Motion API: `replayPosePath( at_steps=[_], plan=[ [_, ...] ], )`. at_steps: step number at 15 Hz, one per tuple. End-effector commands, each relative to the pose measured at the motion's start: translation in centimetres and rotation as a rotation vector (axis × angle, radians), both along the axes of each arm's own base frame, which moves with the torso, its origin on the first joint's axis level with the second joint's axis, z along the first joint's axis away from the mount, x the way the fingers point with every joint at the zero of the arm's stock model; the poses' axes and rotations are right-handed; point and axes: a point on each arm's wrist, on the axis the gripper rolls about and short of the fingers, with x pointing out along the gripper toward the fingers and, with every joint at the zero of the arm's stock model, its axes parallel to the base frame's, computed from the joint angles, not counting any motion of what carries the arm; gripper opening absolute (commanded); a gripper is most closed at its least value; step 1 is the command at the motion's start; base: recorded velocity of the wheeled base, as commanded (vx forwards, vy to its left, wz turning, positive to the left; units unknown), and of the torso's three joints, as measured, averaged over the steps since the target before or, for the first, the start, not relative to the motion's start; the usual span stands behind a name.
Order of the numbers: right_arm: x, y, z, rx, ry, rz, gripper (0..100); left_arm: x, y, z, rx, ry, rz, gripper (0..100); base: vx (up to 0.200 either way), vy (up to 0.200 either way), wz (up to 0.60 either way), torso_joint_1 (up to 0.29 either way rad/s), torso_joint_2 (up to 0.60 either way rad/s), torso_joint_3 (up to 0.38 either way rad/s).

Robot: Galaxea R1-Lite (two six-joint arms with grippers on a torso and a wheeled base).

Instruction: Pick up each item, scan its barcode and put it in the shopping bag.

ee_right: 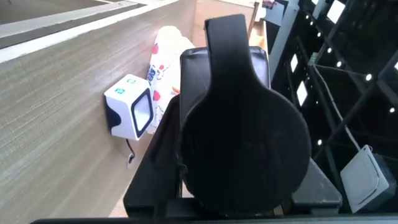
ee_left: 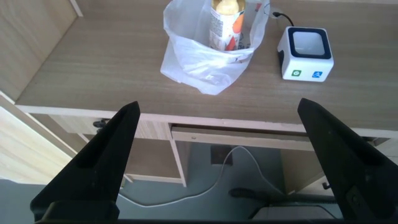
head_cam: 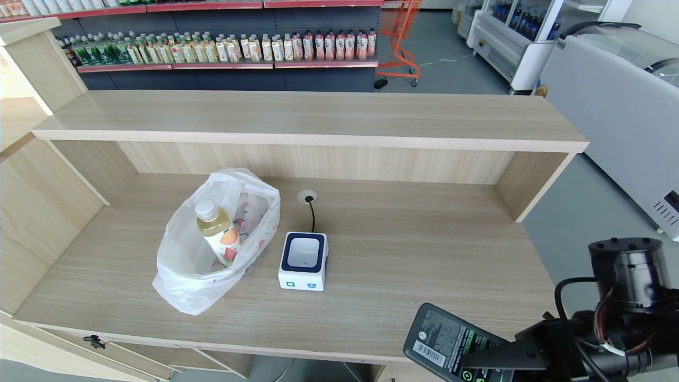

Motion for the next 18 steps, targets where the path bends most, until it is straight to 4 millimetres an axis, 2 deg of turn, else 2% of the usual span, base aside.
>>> replayPosePath(
  at_steps=[1,4,8,15,17,18],
  plan=[
    [0.1,0.4,0.0,0.005,0.000,0.012,0,0.0,0.0,0.0,-0.001,0.002,0.000,100,0.000,0.000,0.00,0.000,0.00,0.000],
    [-0.4,1.9,-0.3,0.001,0.015,0.089,0,0.0,0.0,0.0,-0.001,0.002,0.000,100,0.000,0.000,0.00,0.000,0.00,0.000],
    [-0.4,2.0,-0.2,0.004,0.010,0.093,0,0.0,0.0,0.0,-0.001,0.002,0.000,100,0.000,0.000,0.00,0.000,0.00,0.000],
    [-0.8,1.8,0.2,0.012,0.002,0.086,0,0.0,0.0,0.0,-0.001,0.000,0.002,100,0.000,0.000,0.00,0.000,0.00,0.000],
    [-1.3,1.1,1.2,0.029,0.026,0.052,0,0.0,0.0,0.0,-0.001,0.000,0.002,100,0.000,0.000,0.00,0.000,0.00,0.000],
    [-1.6,0.2,1.7,0.046,0.109,-0.011,0,0.0,0.0,0.0,0.001,0.002,0.000,100,0.000,0.000,0.00,0.000,0.00,0.000]
  ],
)
